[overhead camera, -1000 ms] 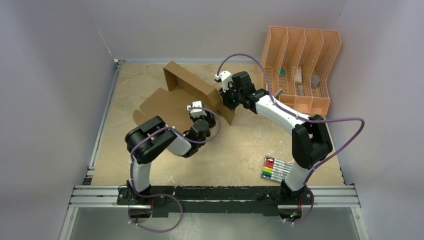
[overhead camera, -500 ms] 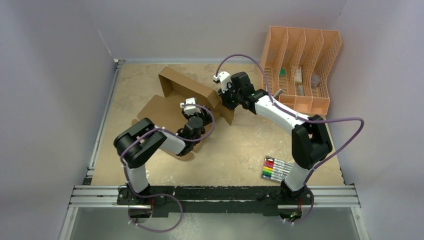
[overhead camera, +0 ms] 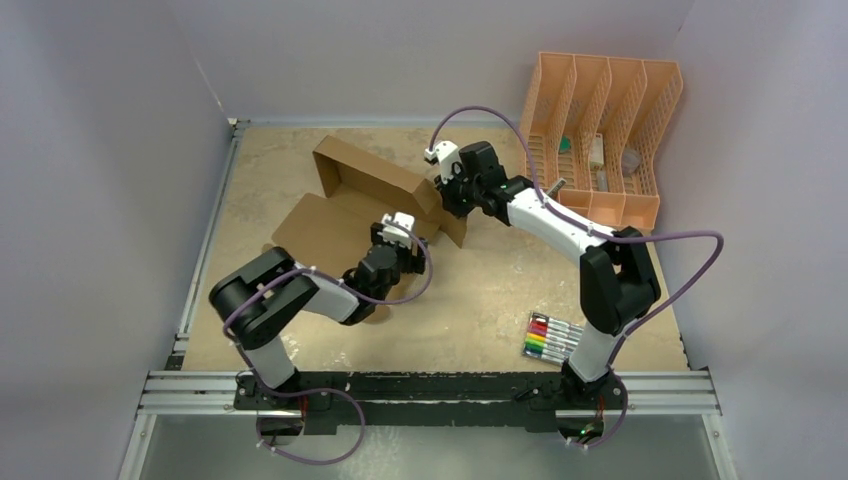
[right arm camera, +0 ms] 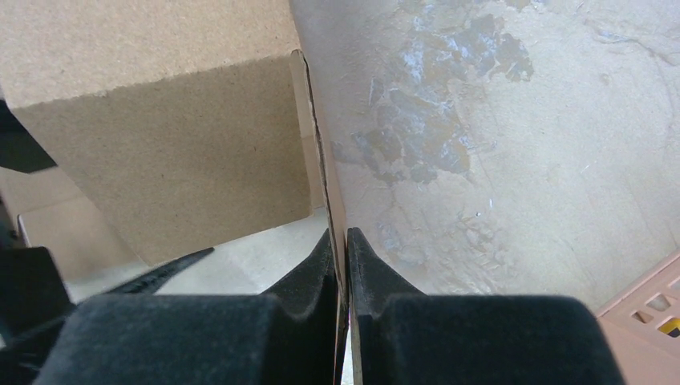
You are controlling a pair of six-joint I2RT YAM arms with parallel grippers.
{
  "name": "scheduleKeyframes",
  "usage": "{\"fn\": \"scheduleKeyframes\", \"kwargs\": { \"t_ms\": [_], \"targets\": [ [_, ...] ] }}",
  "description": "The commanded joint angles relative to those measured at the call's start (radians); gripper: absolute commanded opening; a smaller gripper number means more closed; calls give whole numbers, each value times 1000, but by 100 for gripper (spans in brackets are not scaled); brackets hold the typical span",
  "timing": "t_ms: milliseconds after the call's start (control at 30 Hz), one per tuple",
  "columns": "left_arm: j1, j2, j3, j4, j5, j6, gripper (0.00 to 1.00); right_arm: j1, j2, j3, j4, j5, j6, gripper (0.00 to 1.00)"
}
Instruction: Fold the paper box
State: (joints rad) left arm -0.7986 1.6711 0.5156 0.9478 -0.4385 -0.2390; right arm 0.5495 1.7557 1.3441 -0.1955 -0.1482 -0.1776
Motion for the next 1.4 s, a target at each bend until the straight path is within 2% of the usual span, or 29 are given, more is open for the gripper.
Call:
{"fn": "scheduleKeyframes", "kwargs": {
  "t_ms": [0, 167, 333, 533, 700, 767, 867, 1233, 1367],
  "targets": [
    [-25, 112, 37, 161, 70, 215, 76, 5, 21, 25, -2, -5, 0, 8],
    [-25, 198, 114, 183, 44, 298, 75, 5, 15, 15, -9, 1, -5, 8],
    [-24, 289, 169, 258, -72, 320, 69, 5, 14, 15, -16, -6, -8, 8],
    [-22, 312, 210, 246, -104, 322, 55, 5, 14, 19, -18, -11, -12, 8],
    [-24, 290, 206, 176, -68, 311, 59, 4, 13, 25, -20, -11, -14, 8],
    [-20, 273, 211, 131, -103, 269, 55, 5, 10, 26, -19, -11, -17, 8],
    [2, 250, 208, 114, -140, 192, 43, 5, 7, 24, -19, -11, -20, 8],
    [100, 201, 219, 95, -65, -42, 23, 4, -1, 28, -14, -10, -8, 8],
    [115, 213, 228, 94, -60, -103, 21, 6, 1, 37, -9, -14, 10, 7]
  ]
}}
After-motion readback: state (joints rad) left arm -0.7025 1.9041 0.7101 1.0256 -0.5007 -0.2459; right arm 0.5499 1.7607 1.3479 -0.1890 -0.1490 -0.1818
